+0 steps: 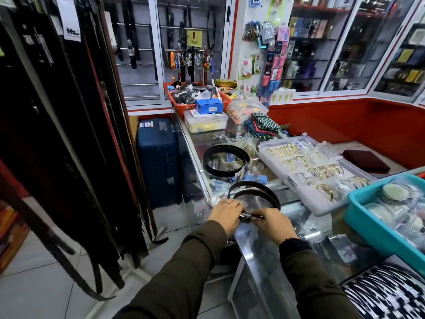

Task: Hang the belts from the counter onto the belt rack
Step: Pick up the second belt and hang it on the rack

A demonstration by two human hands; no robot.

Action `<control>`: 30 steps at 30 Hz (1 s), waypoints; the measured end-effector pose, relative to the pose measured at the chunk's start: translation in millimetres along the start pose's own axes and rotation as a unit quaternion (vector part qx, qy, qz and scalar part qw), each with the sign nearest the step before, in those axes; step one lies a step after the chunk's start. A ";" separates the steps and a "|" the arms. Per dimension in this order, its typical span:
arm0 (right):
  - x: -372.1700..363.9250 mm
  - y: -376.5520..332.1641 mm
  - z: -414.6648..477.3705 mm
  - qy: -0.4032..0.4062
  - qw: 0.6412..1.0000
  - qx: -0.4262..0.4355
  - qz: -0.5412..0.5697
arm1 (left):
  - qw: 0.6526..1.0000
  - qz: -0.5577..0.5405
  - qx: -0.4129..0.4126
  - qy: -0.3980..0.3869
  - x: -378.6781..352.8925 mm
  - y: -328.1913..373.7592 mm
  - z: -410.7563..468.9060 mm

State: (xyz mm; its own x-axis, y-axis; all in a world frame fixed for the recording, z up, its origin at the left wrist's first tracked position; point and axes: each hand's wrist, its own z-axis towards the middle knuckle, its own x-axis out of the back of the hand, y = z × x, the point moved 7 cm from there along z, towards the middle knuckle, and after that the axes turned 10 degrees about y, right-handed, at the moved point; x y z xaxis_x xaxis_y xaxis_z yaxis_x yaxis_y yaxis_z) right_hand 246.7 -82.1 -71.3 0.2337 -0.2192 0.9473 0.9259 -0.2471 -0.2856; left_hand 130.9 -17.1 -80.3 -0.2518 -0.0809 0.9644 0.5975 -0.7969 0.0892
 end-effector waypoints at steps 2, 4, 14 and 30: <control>5.9 -11.1 3.4 0.003 1.000 0.012 -0.005 | 0.999 -0.009 0.000 0.032 9.9 -10.8 -8.2; 12.5 -25.7 8.4 0.017 1.000 0.022 0.010 | 0.995 -0.058 0.019 0.076 21.4 -25.3 -17.2; 21.8 -114.7 40.2 0.035 0.942 0.037 0.332 | 0.728 -0.473 0.359 0.344 88.9 -114.2 -75.9; 39.6 -270.0 35.4 -0.032 0.853 0.206 0.478 | 0.582 -0.522 0.419 0.462 166.8 -169.7 -153.1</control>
State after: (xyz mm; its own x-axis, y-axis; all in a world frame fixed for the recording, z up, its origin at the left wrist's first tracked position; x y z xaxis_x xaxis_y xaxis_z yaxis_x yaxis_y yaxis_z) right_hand 16.4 9.3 48.5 0.9441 -0.0783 0.3202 0.3257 0.3715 -0.8694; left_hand -129.0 13.0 27.3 -0.8810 -0.4103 -0.2355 -0.1851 -0.1593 0.9697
